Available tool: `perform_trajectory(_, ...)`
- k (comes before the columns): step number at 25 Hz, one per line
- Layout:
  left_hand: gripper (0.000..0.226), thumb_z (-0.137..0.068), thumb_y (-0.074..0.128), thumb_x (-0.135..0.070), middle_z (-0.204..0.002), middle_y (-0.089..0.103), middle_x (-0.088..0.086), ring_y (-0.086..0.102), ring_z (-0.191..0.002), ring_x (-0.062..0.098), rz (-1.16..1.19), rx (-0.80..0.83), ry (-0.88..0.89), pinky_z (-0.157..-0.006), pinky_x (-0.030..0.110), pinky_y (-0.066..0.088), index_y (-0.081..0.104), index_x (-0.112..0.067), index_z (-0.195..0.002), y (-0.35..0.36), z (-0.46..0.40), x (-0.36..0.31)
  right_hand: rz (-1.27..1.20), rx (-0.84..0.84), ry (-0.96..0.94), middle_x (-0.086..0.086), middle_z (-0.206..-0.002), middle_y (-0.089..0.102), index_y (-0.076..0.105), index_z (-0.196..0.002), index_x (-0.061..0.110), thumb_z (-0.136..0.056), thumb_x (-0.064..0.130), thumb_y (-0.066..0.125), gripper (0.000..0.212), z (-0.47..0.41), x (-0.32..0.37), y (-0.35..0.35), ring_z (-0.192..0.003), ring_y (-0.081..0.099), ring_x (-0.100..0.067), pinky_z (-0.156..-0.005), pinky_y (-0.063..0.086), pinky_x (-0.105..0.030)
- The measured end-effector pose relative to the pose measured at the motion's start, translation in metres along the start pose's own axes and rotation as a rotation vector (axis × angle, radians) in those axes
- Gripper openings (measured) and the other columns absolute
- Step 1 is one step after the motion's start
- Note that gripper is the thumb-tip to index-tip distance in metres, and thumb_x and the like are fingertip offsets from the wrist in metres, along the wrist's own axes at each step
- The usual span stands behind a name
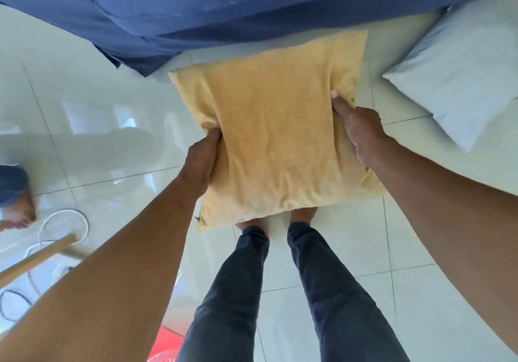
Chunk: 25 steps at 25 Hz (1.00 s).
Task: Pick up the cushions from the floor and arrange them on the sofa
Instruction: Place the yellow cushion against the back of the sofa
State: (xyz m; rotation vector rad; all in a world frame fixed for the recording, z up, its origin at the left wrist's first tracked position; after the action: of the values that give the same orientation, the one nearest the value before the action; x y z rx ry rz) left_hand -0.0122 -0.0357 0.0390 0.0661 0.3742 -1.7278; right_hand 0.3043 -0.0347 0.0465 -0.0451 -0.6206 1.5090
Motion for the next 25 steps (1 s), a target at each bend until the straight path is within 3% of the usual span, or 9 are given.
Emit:
perform_trajectory(2, 0.044, -0.089, 0.061, -0.068, -0.103, 0.071, -0.009, 0.065, -0.096, 0.012, -0.033, -0.003, 0.044, -0.093, 0.039, 0.048, 0.067, -0.028, -0.107, -0.012, 0.068, -0.021, -0.047, -0.001, -0.030, 0.009, -0.079, 0.057, 0.062, -0.088, 0.023, -0.080, 0.075, 0.069, 0.053, 0.062, 0.017, -0.025, -0.072, 0.052, -0.012, -0.062, 0.035, -0.028)
perform_trajectory(5, 0.052, -0.091, 0.058, -0.066, -0.114, 0.073, -0.005, 0.067, -0.102, 0.017, 0.000, -0.056, 0.074, -0.092, 0.039, 0.050, 0.069, -0.024, -0.119, -0.021, 0.131, -0.029, -0.147, 0.024, -0.074, 0.008, -0.076, 0.054, 0.056, -0.077, 0.027, -0.081, 0.074, 0.069, 0.049, 0.113, 0.024, -0.040, -0.068, 0.047, -0.013, -0.060, 0.033, -0.029)
perform_trajectory(7, 0.059, -0.091, 0.055, -0.067, -0.122, 0.074, -0.002, 0.068, -0.109, 0.022, -0.012, -0.065, 0.108, -0.096, 0.042, 0.052, 0.070, -0.022, -0.126, -0.034, 0.177, -0.047, -0.149, 0.010, -0.093, 0.004, -0.093, 0.065, 0.066, -0.094, 0.023, -0.080, 0.075, 0.069, 0.054, 0.154, 0.044, -0.059, -0.082, 0.059, -0.017, -0.072, 0.044, -0.032)
perform_trajectory(9, 0.059, -0.093, 0.055, -0.066, -0.122, 0.074, -0.001, 0.068, -0.104, 0.019, 0.003, -0.063, 0.158, -0.085, 0.037, 0.052, 0.070, -0.022, -0.128, -0.047, 0.227, -0.065, -0.156, -0.008, -0.118, 0.001, -0.113, 0.070, 0.069, -0.111, 0.022, -0.074, 0.081, 0.069, 0.069, 0.197, 0.064, -0.079, -0.102, 0.065, -0.025, -0.093, 0.050, -0.038)
perform_trajectory(11, 0.059, -0.096, 0.054, -0.066, -0.121, 0.072, -0.001, 0.066, -0.097, 0.013, -0.005, -0.055, 0.219, -0.077, 0.033, 0.048, 0.068, -0.020, -0.130, -0.056, 0.267, -0.076, -0.179, -0.012, -0.151, 0.000, -0.121, 0.070, 0.070, -0.119, 0.022, -0.070, 0.083, 0.068, 0.078, 0.232, 0.077, -0.095, -0.111, 0.065, -0.029, -0.104, 0.050, -0.045)
perform_trajectory(13, 0.063, -0.096, 0.052, -0.068, -0.124, 0.070, 0.000, 0.065, -0.096, 0.013, -0.014, -0.063, 0.272, -0.082, 0.033, 0.046, 0.066, -0.020, -0.134, -0.062, 0.303, -0.085, -0.193, -0.007, -0.190, 0.000, -0.118, 0.069, 0.070, -0.113, 0.021, -0.077, 0.080, 0.066, 0.069, 0.258, 0.087, -0.111, -0.110, 0.064, -0.029, -0.102, 0.049, -0.044)
perform_trajectory(17, 0.066, -0.095, 0.053, -0.069, -0.132, 0.070, 0.001, 0.067, -0.110, 0.023, 0.007, -0.095, 0.364, -0.093, 0.039, 0.050, 0.064, -0.021, -0.138, -0.077, 0.364, -0.099, -0.227, -0.031, -0.274, 0.001, -0.103, 0.065, 0.063, -0.082, 0.025, -0.088, 0.071, 0.064, 0.046, 0.316, 0.116, -0.141, -0.100, 0.060, -0.029, -0.089, 0.044, -0.038)
perform_trajectory(21, 0.066, -0.095, 0.055, -0.068, -0.135, 0.069, 0.002, 0.065, -0.119, 0.027, 0.048, -0.123, 0.421, -0.102, 0.043, 0.050, 0.064, -0.020, -0.141, -0.084, 0.403, -0.112, -0.258, -0.008, -0.338, 0.011, -0.089, 0.063, 0.062, -0.080, 0.030, -0.086, 0.074, 0.063, 0.044, 0.349, 0.136, -0.156, -0.102, 0.062, -0.029, -0.091, 0.046, -0.041)
perform_trajectory(25, 0.061, -0.095, 0.056, -0.065, -0.133, 0.069, 0.000, 0.065, -0.119, 0.027, 0.077, -0.152, 0.476, -0.104, 0.043, 0.050, 0.066, -0.022, -0.137, -0.083, 0.434, -0.125, -0.283, 0.017, -0.402, 0.010, -0.092, 0.066, 0.064, -0.084, 0.028, -0.085, 0.074, 0.064, 0.046, 0.366, 0.151, -0.174, -0.100, 0.064, -0.027, -0.094, 0.050, -0.043)
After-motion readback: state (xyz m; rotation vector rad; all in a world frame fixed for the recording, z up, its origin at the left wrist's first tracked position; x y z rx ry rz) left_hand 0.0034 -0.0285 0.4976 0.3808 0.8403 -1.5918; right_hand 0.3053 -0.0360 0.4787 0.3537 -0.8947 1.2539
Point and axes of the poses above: each hand's wrist, its own z-axis away from the middle knuckle, its own y-axis out of the palm, x = y × z, the point moved 1 cm from there along -z, towards the middle knuckle
